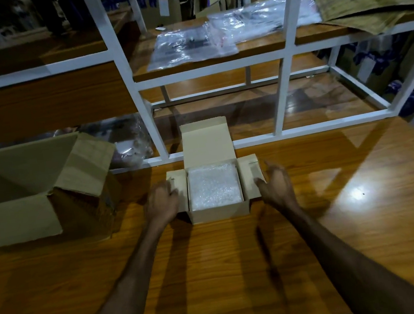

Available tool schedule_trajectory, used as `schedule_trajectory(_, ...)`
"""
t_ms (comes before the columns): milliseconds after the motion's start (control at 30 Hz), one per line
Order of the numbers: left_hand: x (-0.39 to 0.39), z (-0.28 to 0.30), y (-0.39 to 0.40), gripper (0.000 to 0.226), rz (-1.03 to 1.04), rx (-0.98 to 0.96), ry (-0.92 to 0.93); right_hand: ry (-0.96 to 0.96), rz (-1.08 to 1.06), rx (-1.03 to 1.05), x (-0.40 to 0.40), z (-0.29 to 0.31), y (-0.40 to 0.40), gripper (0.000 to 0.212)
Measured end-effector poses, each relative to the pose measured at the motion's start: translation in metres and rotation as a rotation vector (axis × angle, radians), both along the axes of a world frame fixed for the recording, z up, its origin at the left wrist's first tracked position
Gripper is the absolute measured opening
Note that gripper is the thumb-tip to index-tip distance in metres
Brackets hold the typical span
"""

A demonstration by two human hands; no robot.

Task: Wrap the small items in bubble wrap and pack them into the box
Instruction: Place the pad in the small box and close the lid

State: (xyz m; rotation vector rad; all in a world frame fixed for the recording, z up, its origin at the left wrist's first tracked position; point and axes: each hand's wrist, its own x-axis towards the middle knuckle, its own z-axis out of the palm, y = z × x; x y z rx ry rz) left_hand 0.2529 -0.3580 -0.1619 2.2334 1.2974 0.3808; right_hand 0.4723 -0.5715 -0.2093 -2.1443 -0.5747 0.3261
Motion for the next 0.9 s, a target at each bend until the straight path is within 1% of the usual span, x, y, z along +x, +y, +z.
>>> schedule_trajectory(67, -0.002, -0.002, -0.009, 0.01, 0.12, -0.144, -0.185, 0.247, -0.171, 0.227, -0.009, -0.006, -0.001, 0.058)
schedule_trajectory(100, -0.002, -0.001, -0.013, 0.011, 0.165, -0.224, -0.285, 0.339, -0.213, 0.302, -0.012, -0.006, -0.002, 0.051)
schedule_trajectory(133, -0.002, -0.002, -0.014, 0.018, 0.208, -0.294, -0.372, 0.399, -0.215, 0.352, -0.014, -0.005, -0.003, 0.041)
schedule_trajectory(167, 0.0, -0.002, -0.015, 0.02, 0.245, -0.357, -0.444, 0.451, -0.185, 0.404, -0.015, -0.004, -0.005, 0.032)
schedule_trajectory(200, 0.001, -0.004, -0.013, 0.016, 0.29, -0.414, -0.488, 0.506, -0.157, 0.456, -0.016, -0.003, -0.007, 0.028)
schedule_trajectory(233, 0.003, -0.004, -0.013, 0.015, 0.338, -0.465, -0.517, 0.564, -0.137, 0.503, -0.016, 0.001, -0.01, 0.031)
schedule_trajectory(267, 0.003, -0.006, -0.01, 0.019, 0.378, -0.514, -0.529, 0.597, -0.142, 0.507, -0.015, 0.003, -0.01, 0.036)
schedule_trajectory(300, 0.004, -0.008, -0.007, 0.024, 0.409, -0.557, -0.548, 0.614, -0.16, 0.494, -0.014, 0.004, -0.01, 0.04)
schedule_trajectory(333, 0.005, -0.009, -0.005, 0.029, 0.431, -0.584, -0.552, 0.603, -0.178, 0.46, -0.012, 0.005, -0.008, 0.039)
schedule_trajectory(400, 0.005, -0.013, -0.001, 0.035, 0.462, -0.601, -0.558, 0.567, -0.189, 0.4, -0.009, 0.004, -0.004, 0.029)
schedule_trajectory(467, 0.007, -0.013, 0.0, 0.035, 0.484, -0.596, -0.578, 0.591, -0.212, 0.386, -0.006, 0.001, 0.0, 0.027)
schedule_trajectory(600, 0.009, -0.012, -0.003, 0.034, 0.527, -0.602, -0.619, 0.749, -0.295, 0.415, -0.006, 0.001, 0.011, 0.043)
schedule_trajectory(667, 0.009, -0.015, -0.005, 0.032, 0.531, -0.591, -0.629, 0.794, -0.353, 0.431, -0.009, 0.003, 0.017, 0.045)
schedule_trajectory(700, 0.009, -0.017, -0.006, 0.033, 0.53, -0.58, -0.631, 0.805, -0.38, 0.44, -0.012, 0.004, 0.02, 0.044)
schedule_trajectory(800, 0.012, -0.016, -0.01, 0.03, 0.569, -0.583, -0.678, 0.829, -0.44, 0.483, -0.016, 0.006, 0.024, 0.048)
schedule_trajectory(833, 0.014, -0.016, -0.01, 0.03, 0.586, -0.588, -0.697, 0.826, -0.448, 0.505, -0.017, 0.007, 0.024, 0.045)
schedule_trajectory(900, 0.018, -0.013, -0.012, 0.03, 0.608, -0.561, -0.719, 0.734, -0.428, 0.496, -0.019, 0.007, 0.027, 0.036)
